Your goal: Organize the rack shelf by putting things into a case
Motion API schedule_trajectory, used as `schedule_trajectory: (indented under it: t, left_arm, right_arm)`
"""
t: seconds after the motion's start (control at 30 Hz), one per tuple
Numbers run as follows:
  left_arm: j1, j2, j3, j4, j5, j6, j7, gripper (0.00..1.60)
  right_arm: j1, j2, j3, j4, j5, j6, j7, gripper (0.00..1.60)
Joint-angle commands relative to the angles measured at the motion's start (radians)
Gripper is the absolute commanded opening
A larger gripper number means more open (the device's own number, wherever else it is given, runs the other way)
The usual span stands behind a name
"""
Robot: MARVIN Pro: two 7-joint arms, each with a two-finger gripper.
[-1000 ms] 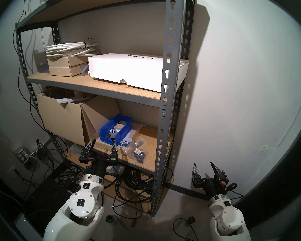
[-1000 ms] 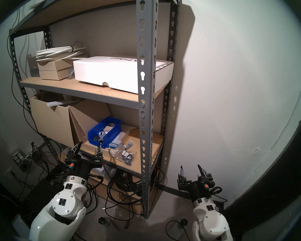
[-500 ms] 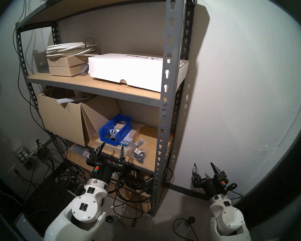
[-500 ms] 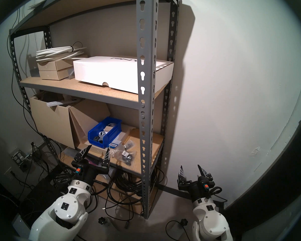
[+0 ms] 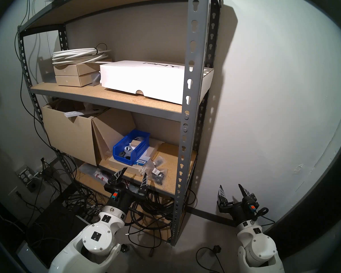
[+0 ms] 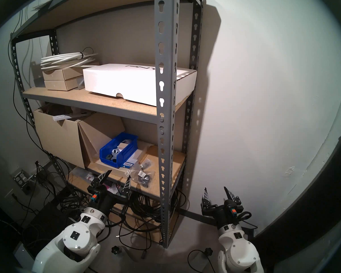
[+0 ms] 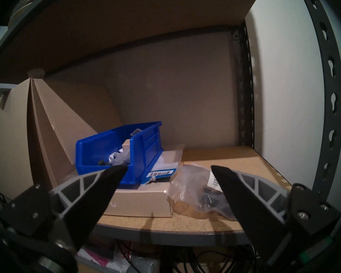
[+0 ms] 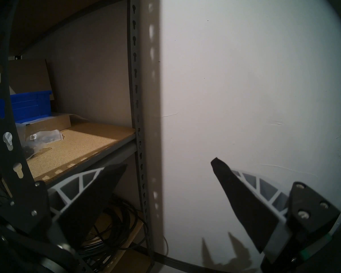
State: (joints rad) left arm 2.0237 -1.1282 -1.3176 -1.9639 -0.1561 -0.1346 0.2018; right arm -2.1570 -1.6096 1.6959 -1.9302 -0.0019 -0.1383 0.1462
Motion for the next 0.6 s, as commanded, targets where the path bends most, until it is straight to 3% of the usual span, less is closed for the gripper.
schedule_trajectory:
  t: [0.0, 0.57]
  left_arm:
    - [-0.039, -0.005, 0.009, -0.001, -0.027, 0.014, -0.028, 1.6]
    - [-0.163, -0.049, 0.084, 0.103, 0.046, 0.066, -0.021, 1.6]
  right_arm:
    - [0.001, 0.0, 0.0, -0.018, 0.0, -0.002, 0.0, 1.6]
    - [0.001, 0.0, 0.0, -0.018, 0.0, -0.002, 0.0, 1.6]
